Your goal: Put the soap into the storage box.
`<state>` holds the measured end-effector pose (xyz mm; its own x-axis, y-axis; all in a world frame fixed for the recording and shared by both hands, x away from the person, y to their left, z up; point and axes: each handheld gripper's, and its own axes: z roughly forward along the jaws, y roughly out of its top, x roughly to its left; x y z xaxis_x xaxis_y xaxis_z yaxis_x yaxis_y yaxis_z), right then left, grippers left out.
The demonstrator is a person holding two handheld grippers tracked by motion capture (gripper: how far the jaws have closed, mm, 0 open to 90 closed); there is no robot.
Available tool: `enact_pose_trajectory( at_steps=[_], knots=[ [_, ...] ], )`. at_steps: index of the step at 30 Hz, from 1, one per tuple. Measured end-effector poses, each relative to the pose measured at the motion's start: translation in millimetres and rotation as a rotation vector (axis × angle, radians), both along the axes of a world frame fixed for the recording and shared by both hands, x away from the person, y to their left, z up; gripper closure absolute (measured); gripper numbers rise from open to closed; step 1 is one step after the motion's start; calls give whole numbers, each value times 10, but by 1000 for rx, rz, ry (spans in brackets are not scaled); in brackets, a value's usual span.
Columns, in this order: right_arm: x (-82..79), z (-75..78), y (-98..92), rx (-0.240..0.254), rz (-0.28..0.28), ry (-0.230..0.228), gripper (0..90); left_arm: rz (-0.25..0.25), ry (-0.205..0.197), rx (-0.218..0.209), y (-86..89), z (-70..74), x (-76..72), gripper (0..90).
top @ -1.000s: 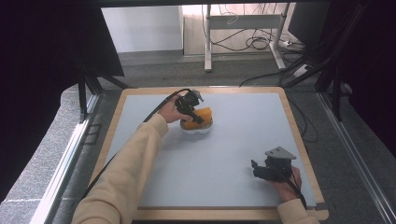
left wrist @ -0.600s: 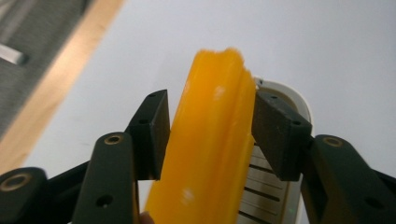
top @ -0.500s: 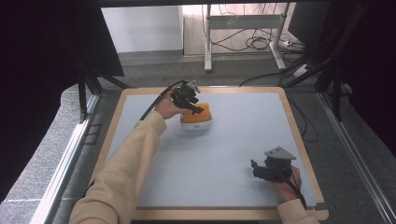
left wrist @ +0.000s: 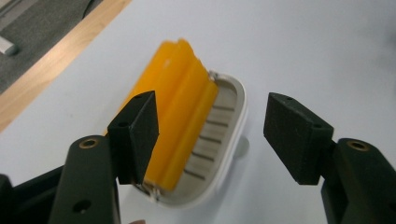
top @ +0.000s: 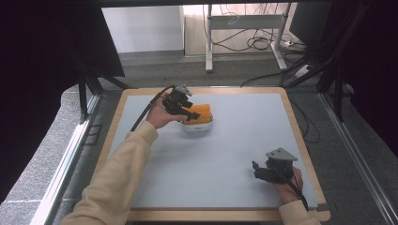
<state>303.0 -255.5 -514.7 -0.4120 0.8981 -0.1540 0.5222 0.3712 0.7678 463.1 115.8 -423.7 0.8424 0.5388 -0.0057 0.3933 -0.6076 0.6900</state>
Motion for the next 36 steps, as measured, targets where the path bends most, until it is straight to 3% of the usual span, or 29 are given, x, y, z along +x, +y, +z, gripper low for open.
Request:
enact_pose_trajectory(
  at_steps=[6,11,16,22,27,31,36],
  knots=[
    [-13,5,-2,-1,-6,3,152,57,4,-17,196,-47,-332,327],
    [-10,-4,0,-4,-10,4,152,117,24,-61,340,-116,-518,322],
    [-22,-3,-4,-7,-12,3,152,129,33,-67,464,-195,-715,310],
    [-14,-9,-4,-10,-12,8,152,166,26,-120,651,-304,-1034,314],
    [-15,-5,-8,-9,-10,5,152,183,24,-93,737,-445,-1280,309],
    [-18,-5,-4,-10,-13,3,152,194,24,-90,803,-532,-1387,306],
    [-14,-3,-14,-12,-18,2,152,196,15,-93,831,-526,-1397,305]
  ],
)
